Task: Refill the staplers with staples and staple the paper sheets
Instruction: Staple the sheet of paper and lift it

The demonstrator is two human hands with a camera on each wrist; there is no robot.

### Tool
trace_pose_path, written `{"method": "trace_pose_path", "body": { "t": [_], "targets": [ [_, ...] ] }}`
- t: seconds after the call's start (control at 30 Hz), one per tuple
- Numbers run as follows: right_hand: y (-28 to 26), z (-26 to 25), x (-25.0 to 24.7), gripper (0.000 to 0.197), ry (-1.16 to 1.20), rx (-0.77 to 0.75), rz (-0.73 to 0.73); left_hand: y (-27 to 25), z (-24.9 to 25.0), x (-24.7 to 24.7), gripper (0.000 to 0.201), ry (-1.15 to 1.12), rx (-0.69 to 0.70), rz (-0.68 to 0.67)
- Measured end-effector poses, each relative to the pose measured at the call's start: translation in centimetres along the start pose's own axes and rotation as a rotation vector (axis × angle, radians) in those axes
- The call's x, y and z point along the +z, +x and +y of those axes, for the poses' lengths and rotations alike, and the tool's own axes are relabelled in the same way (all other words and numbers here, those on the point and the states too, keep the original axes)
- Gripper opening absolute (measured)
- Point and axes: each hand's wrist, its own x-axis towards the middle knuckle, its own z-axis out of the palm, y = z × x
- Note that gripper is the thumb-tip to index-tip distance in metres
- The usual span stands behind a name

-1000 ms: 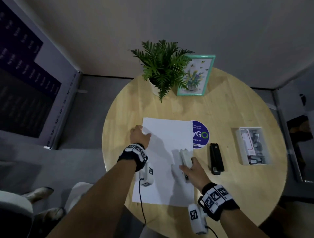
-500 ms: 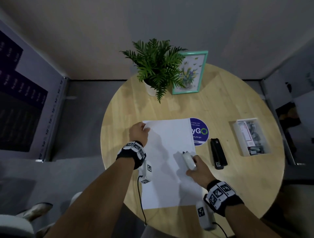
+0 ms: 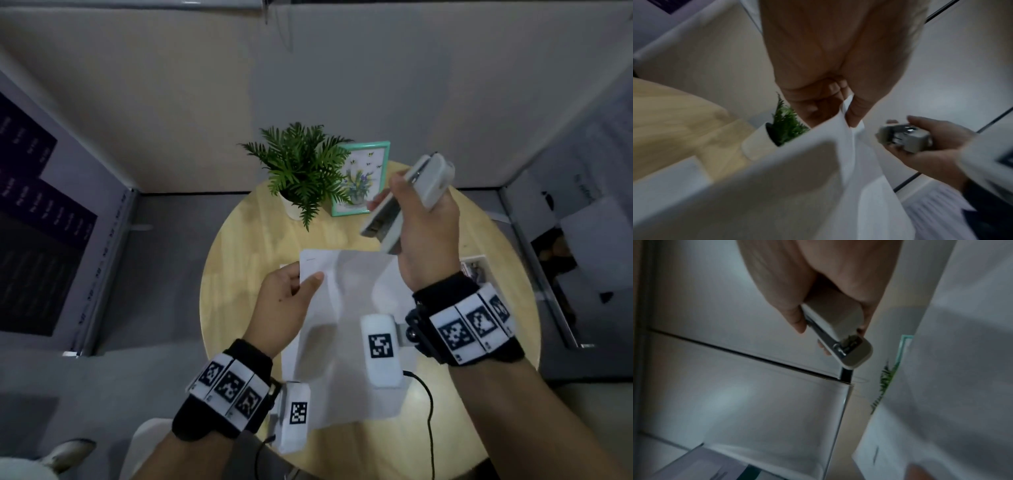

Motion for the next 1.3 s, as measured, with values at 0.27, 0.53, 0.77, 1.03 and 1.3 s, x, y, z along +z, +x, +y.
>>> {"method": "trace_pose_path", "body": {
  "t": [0.27,0.53,0.77,1.03,1.3],
  "targets": [
    [-3.0,-1.9,1.9,0.027,-0.233,-0.157,-0.029,-2.5,3.1,1.8,0.020,0.069,0.162,0.050],
    [-3.5,-2.6,2.0,0.030,-0.234,-0.195,-0.059,-3.2,3.2,2.5,0.040,0.096,0.185,0.046],
    [-3.0,-2.1,2.0,0.025,-0.261,-0.195,-0.009,-3.7,3.5,3.2,0.023,0.121,0.207,-0.009],
    [-3.3,-2.1,1.6,0.026,-0.199,-0.194,-0.122,-3.6,3.4,3.3,0.014,0.305,0.284,0.109],
    [-3.9,-4.7,-3.0,0.014,-0.031,0.010,-0.007,-4.1,4.2,2.4,0.016,0.734,0.615,0.456]
  ]
}}
